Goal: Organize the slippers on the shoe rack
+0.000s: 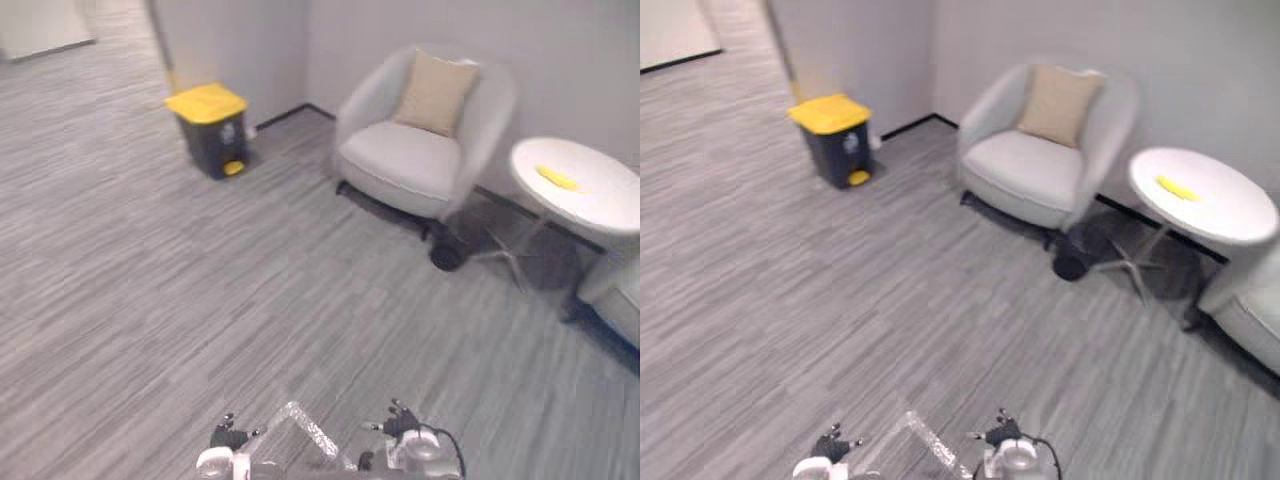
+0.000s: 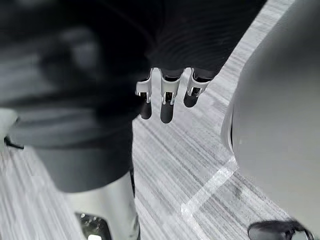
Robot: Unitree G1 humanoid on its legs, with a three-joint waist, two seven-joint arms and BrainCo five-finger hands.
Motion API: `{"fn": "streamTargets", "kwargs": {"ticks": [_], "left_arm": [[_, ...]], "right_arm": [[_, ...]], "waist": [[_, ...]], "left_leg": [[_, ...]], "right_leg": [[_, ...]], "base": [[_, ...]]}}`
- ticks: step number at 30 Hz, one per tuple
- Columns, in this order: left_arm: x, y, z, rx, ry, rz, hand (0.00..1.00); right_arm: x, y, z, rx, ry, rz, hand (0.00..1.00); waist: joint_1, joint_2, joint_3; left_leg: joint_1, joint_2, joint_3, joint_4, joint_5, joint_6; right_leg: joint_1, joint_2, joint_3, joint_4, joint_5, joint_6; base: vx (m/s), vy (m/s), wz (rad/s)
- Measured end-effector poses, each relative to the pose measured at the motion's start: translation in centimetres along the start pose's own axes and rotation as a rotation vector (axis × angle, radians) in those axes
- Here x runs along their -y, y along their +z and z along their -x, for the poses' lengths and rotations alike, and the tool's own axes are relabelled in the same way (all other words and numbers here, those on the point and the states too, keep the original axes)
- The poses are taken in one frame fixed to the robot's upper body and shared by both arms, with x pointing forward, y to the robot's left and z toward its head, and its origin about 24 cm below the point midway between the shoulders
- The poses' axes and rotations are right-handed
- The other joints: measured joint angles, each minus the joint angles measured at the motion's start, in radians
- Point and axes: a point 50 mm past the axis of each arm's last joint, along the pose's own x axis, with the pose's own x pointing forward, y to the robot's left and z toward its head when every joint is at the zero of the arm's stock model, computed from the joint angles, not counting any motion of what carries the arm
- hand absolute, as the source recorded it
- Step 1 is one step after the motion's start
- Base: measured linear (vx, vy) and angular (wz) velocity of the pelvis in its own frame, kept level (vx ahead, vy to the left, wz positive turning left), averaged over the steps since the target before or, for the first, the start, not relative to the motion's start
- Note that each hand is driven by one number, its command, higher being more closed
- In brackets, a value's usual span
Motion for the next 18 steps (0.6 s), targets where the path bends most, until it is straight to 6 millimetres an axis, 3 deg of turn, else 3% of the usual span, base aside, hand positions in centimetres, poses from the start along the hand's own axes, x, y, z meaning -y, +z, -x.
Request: {"fn": "streamTargets", "kwargs": {"ticks": [1, 3, 7, 10, 11, 12, 14, 15, 16, 17, 18], "left_arm": [[0.1, 0.0, 0.0, -0.002, -0.005, -0.004, 0.00], [1.0, 0.3, 0.0, 0.004, -0.036, -0.034, 0.00], [1.3, 0.6, 0.0, 0.015, -0.045, -0.045, 0.00], [0.9, 0.8, -0.1, 0.021, -0.033, -0.027, 0.00], [0.5, 1.1, -0.1, 0.034, -0.010, 0.019, 0.00], [0.6, 1.1, -0.1, 0.034, -0.009, 0.027, 0.00], [1.2, 1.3, 0.0, 0.046, -0.020, 0.048, 0.00], [1.3, 1.5, 0.0, 0.053, -0.023, 0.051, 0.00], [1.3, 1.5, 0.0, 0.055, -0.022, 0.052, 0.00], [1.4, 1.5, 0.0, 0.054, -0.022, 0.064, 0.00], [1.5, 1.5, 0.1, 0.055, -0.025, 0.068, 0.00]], "right_arm": [[0.2, 0.1, 0.0, 0.003, -0.004, 0.004, 0.00], [1.6, 0.6, -0.4, 0.014, -0.036, 0.032, 0.00], [3.1, -0.4, -0.3, -0.024, -0.079, 0.023, 0.00], [3.9, -1.0, -0.3, -0.046, -0.102, 0.024, 0.00], [3.8, -1.0, -0.3, -0.043, -0.106, 0.014, 0.00], [3.9, -1.1, -0.2, -0.046, -0.106, 0.014, 0.00], [4.7, -1.3, -0.2, -0.052, -0.135, -0.010, 0.00], [5.0, -1.1, -0.2, -0.041, -0.150, -0.038, 0.00], [5.0, -1.1, -0.1, -0.039, -0.153, -0.048, 0.00], [5.2, -1.5, 0.1, -0.041, -0.166, -0.070, 0.00], [5.4, -1.7, 0.1, -0.045, -0.170, -0.072, 0.00]], "waist": [[0.000, 0.005, -0.002], [-0.013, 0.043, 0.009], [-0.010, 0.047, 0.011], [-0.007, 0.035, 0.033], [0.009, 0.040, 0.049], [0.016, 0.041, 0.048], [0.026, 0.071, 0.054], [0.027, 0.073, 0.056], [0.027, 0.072, 0.057], [0.027, 0.077, 0.054], [0.028, 0.082, 0.051]], "left_leg": [[0.004, 0.002, 0.001, -0.009, 0.000, 0.000], [0.016, 0.011, 0.002, -0.049, 0.004, -0.003], [0.021, 0.022, 0.000, -0.042, 0.035, -0.014], [-0.013, 0.065, 0.001, 0.136, 0.017, -0.040], [-0.094, 0.113, -0.007, 0.347, -0.010, -0.028], [-0.114, 0.118, -0.026, 0.385, -0.019, -0.015], [-0.159, 0.103, -0.146, 0.397, -0.085, -0.006], [-0.178, 0.076, -0.216, 0.336, -0.102, -0.012], [-0.181, 0.068, -0.237, 0.317, -0.104, -0.013], [-0.173, 0.035, -0.354, 0.191, -0.104, -0.019], [-0.171, 0.033, -0.377, 0.164, -0.087, -0.042]], "right_leg": [[0.000, 0.004, -0.010, -0.010, 0.005, -0.007], [0.014, 0.039, -0.067, -0.084, 0.046, -0.035], [0.065, 0.086, -0.019, -0.219, 0.115, -0.040], [0.108, 0.118, 0.044, -0.278, 0.129, -0.046], [0.125, 0.142, 0.113, -0.286, 0.121, -0.056], [0.121, 0.152, 0.127, -0.286, 0.121, -0.056], [0.119, 0.183, 0.194, -0.289, 0.123, -0.057], [0.119, 0.187, 0.229, -0.296, 0.123, -0.057], [0.119, 0.187, 0.239, -0.298, 0.123, -0.056], [0.107, 0.197, 0.281, -0.304, 0.131, -0.045], [0.108, 0.204, 0.291, -0.310, 0.133, -0.041]], "base": [[0.06, -0.101, -1.03], [0.04, -0.069, -0.69], [0.01, -0.073, -0.38], [-0.03, -0.106, -0.57], [-0.07, -0.045, -0.95], [-0.04, 0.029, -1.20], [0.00, 0.073, -1.24], [-0.01, 0.091, -1.06], [-0.02, 0.124, -1.22], [-0.03, 0.096, -0.82], [-0.02, 0.140, -1.01]]}}
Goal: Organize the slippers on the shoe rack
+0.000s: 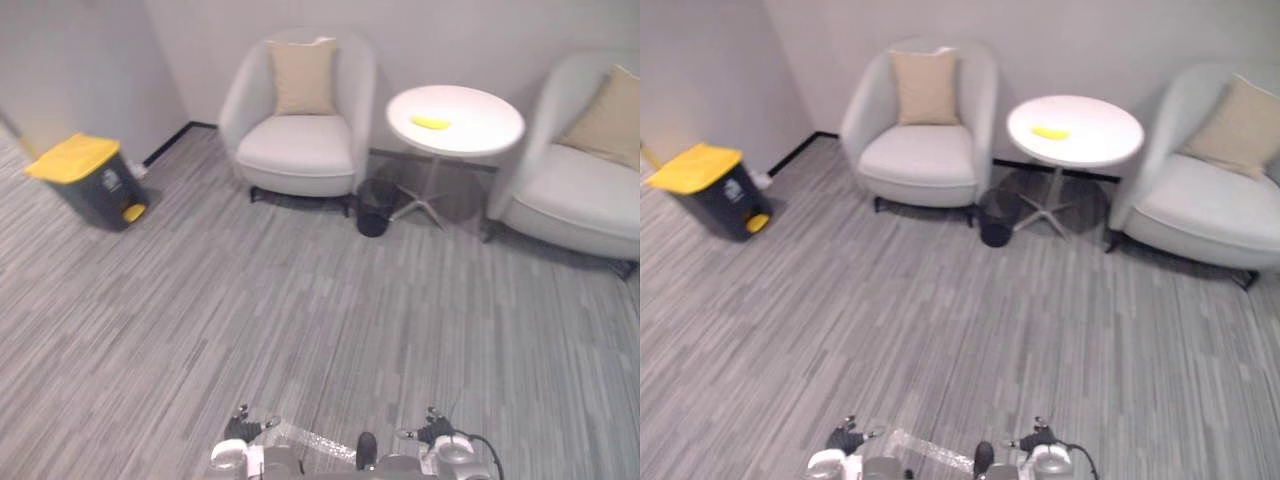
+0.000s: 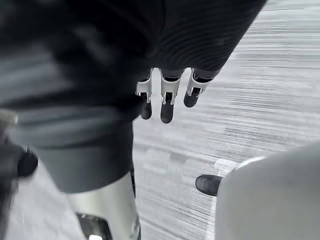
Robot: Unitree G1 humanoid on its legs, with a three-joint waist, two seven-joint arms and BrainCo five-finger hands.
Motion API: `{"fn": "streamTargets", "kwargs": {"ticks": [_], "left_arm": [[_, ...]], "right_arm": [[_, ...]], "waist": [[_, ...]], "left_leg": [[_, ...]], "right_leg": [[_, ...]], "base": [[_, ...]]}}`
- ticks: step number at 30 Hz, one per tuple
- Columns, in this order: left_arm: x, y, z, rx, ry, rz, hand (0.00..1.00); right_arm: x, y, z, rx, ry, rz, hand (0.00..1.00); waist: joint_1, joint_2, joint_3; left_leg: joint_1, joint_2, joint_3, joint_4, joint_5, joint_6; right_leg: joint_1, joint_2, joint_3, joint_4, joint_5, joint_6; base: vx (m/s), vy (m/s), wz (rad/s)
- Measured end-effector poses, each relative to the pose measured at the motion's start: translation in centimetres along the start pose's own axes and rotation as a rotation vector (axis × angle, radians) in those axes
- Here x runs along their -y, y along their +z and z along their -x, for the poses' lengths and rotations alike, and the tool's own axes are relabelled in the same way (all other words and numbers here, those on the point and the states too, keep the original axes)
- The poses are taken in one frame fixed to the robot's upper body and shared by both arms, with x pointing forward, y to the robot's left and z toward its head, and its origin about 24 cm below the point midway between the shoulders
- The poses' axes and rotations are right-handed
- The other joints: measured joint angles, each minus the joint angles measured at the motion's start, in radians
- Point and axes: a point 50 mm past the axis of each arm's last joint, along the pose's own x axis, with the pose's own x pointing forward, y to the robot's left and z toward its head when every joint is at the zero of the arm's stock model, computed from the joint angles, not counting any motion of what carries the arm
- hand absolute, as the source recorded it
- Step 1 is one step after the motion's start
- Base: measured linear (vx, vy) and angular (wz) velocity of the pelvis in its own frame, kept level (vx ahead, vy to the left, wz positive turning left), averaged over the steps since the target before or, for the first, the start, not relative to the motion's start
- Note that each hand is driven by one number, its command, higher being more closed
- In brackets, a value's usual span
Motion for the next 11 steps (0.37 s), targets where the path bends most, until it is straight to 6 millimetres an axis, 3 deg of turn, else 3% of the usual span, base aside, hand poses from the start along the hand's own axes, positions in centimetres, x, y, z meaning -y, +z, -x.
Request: {"fn": "streamTargets", "kwargs": {"ticks": [1, 2, 5, 8, 11], "left_arm": [[0.2, -0.1, 0.1, -0.004, -0.002, 0.014, 0.00], [-0.2, -0.5, 0.1, -0.015, 0.008, 0.009, 0.00], [-0.8, -0.6, 0.1, -0.017, 0.019, -0.002, 0.00], [-0.7, -1.2, 0.2, -0.043, 0.016, -0.006, 0.00], [-0.5, -1.5, 0.2, -0.057, 0.007, -0.019, 0.00]], "right_arm": [[0.3, 0.0, 0.0, -0.004, -0.009, -0.006, 0.00], [-0.1, -0.1, 0.1, -0.006, -0.003, -0.021, 0.00], [-0.4, -1.2, 0.4, -0.040, -0.005, -0.054, 0.00], [-0.3, -1.6, 0.5, -0.051, -0.004, -0.051, 0.00], [-0.1, -2.0, 0.4, -0.068, -0.008, -0.048, 0.00]], "waist": [[0.002, 0.008, -0.007], [0.001, -0.008, -0.014], [0.002, -0.043, -0.029], [-0.003, -0.038, -0.047], [-0.004, -0.031, -0.054]], "left_leg": [[0.014, -0.012, -0.005, -0.028, 0.027, 0.017], [0.042, -0.012, 0.037, -0.093, 0.034, 0.023], [0.108, -0.031, 0.068, -0.179, 0.076, 0.021], [0.164, -0.045, 0.068, -0.246, 0.121, 0.027], [0.184, -0.063, 0.040, -0.245, 0.123, 0.028]], "right_leg": [[0.017, 0.003, 0.023, -0.026, 0.013, 0.018], [0.011, -0.015, 0.019, 0.007, 0.017, 0.031], [0.049, -0.034, 0.037, -0.020, 0.012, 0.023], [0.064, -0.037, 0.055, -0.033, 0.011, 0.025], [0.081, -0.041, 0.064, -0.042, 0.002, 0.038]], "base": [[0.10, 0.159, -0.73], [0.11, 0.130, -0.66], [0.24, 0.089, -0.40], [0.19, 0.072, -0.14], [0.19, 0.064, -0.16]]}}
